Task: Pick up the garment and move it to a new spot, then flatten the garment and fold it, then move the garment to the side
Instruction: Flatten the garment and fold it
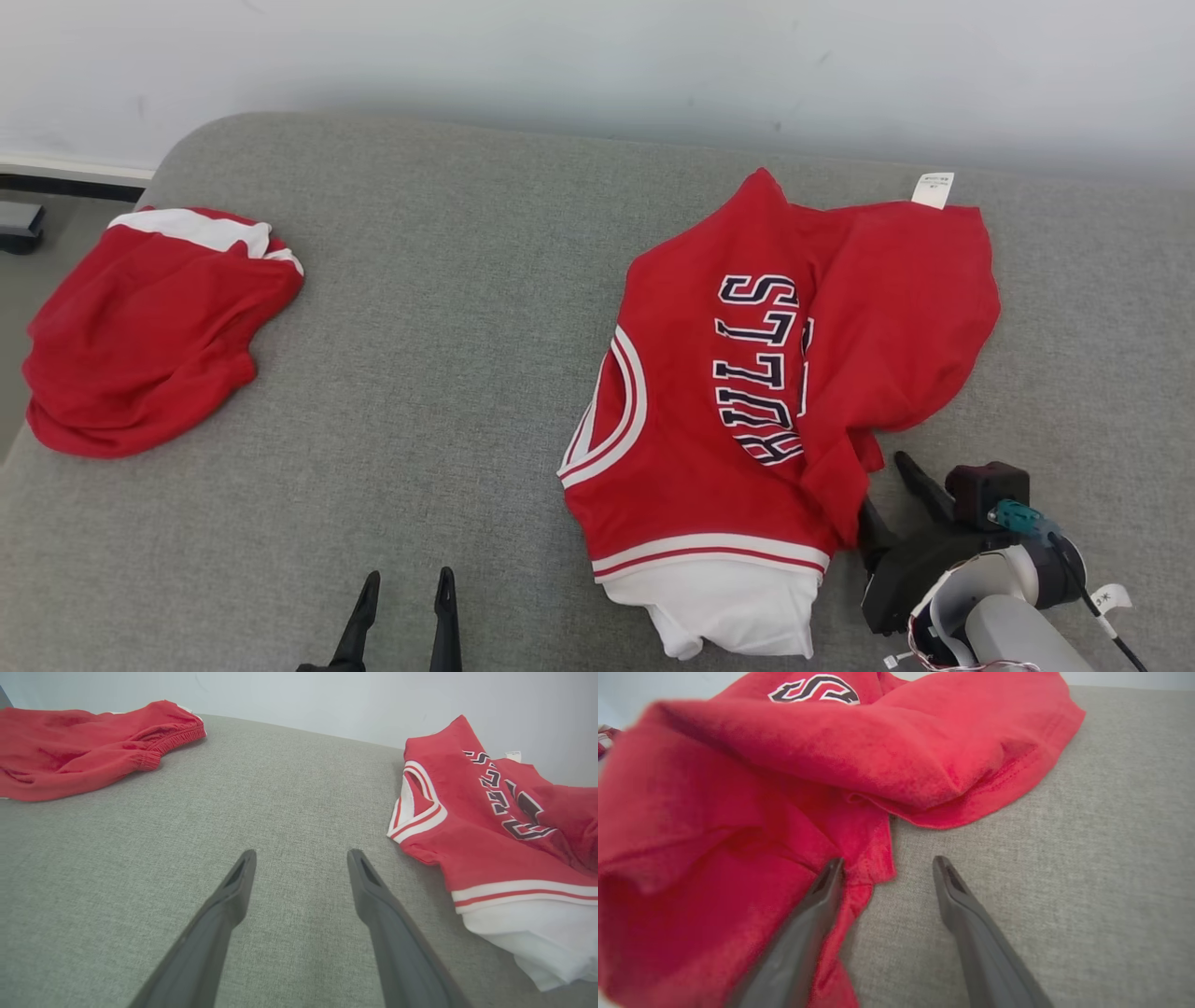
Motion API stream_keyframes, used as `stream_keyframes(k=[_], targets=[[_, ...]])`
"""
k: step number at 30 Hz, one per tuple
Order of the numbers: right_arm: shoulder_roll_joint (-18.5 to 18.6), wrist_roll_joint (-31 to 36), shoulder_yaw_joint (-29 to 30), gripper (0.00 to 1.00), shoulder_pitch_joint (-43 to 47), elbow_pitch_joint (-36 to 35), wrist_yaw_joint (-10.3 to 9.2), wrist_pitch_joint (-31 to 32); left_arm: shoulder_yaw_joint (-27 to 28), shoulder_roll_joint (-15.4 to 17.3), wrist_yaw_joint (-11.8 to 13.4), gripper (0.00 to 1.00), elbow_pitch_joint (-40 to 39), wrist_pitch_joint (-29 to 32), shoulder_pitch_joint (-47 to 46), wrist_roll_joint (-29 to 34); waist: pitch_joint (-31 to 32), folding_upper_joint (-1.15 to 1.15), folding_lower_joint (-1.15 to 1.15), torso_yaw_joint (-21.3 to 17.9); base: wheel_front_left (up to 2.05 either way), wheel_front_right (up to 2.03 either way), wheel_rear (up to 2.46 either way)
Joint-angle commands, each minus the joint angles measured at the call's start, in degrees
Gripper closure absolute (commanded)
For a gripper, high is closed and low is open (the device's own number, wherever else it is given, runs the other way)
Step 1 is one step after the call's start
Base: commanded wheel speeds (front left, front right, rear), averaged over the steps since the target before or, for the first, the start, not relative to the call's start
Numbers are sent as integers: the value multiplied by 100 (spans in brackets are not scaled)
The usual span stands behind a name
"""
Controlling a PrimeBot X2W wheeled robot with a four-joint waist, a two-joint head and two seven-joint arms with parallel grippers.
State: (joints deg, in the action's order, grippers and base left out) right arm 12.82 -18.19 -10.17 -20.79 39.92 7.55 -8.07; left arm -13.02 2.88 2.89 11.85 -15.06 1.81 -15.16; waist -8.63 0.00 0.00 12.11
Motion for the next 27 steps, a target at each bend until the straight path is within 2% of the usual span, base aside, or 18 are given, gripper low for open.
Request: stream_keyframes(k=[1,2,4,9,14,18,27], targets=[[-35,7,-99,14,-69,153,-13,-6,-7,0,11,0,-1,-18,-39,-11,-1,0,0,33,0,0,0],[-40,13,-158,36,-100,269,-13,-11,-3,0,17,0,-3,-17,-31,-18,2,0,0,34,0,0,0],[-71,-16,-272,100,-207,552,-13,-103,4,0,33,0,3,-17,-5,-33,18,0,0,21,0,0,0],[13,-41,-316,100,-383,824,-14,-407,34,0,52,0,-8,-18,31,-26,83,0,0,-46,0,0,0],[157,-97,-182,100,-234,684,-13,-632,67,0,43,0,-18,-17,145,-16,200,0,0,-243,0,0,0],[271,-168,30,100,-32,410,-13,-679,86,1,46,0,-28,-17,162,-32,256,0,0,-404,0,0,0],[501,-231,675,100,1018,-755,-13,-637,106,1,23,0,-15,-18,141,-1,311,0,0,-791,0,0,0]])
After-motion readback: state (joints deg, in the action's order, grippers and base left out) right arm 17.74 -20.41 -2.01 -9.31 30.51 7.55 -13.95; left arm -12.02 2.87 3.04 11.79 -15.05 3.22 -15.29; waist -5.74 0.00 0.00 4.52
